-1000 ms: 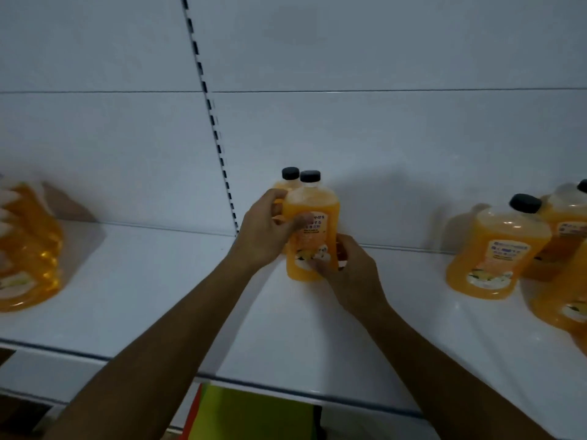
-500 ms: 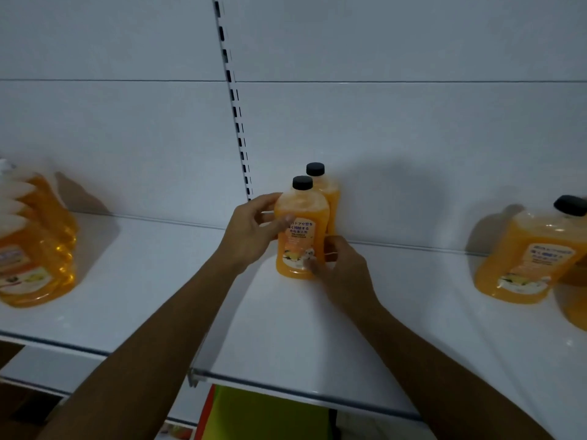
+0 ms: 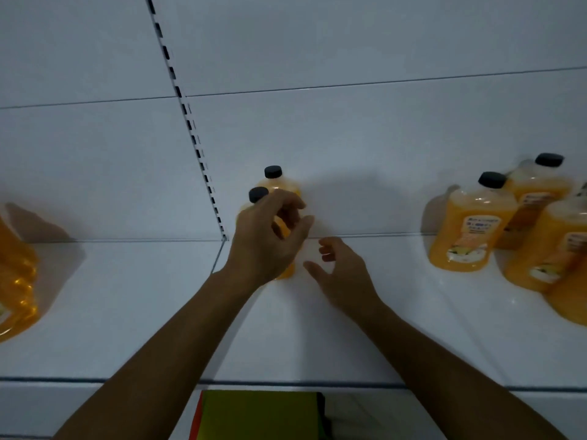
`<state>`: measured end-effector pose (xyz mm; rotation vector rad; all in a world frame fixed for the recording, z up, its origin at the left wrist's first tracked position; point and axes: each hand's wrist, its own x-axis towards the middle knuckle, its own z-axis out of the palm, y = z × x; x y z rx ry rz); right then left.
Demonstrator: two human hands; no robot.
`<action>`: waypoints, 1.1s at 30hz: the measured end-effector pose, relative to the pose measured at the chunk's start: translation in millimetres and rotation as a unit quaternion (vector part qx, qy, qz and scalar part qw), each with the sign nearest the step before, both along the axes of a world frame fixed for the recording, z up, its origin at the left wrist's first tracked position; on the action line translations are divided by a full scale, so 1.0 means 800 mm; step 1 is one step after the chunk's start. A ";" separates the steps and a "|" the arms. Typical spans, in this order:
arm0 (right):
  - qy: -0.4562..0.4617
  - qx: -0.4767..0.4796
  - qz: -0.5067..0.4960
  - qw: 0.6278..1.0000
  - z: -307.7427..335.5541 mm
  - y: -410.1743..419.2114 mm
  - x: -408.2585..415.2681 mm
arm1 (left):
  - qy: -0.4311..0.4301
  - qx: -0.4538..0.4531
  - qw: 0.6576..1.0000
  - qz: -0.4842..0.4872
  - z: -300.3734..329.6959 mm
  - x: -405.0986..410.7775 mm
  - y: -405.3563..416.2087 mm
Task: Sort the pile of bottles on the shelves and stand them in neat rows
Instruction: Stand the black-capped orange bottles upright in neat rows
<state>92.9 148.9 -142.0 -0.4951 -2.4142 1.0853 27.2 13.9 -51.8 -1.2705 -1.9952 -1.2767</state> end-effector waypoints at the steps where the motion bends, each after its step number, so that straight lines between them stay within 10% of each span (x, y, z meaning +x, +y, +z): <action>1: 0.006 0.004 -0.015 1.000 0.000 0.009 0.010 | -0.003 -0.030 0.999 -0.027 -0.003 0.006 0.014; 15: 0.057 0.034 -0.296 0.953 -0.003 0.150 0.165 | -0.238 -0.154 0.946 -0.159 -0.039 0.077 0.224; 33: 0.135 -0.105 -0.197 0.965 -0.009 0.207 0.136 | -0.332 -0.063 0.930 -0.144 -0.044 0.081 0.263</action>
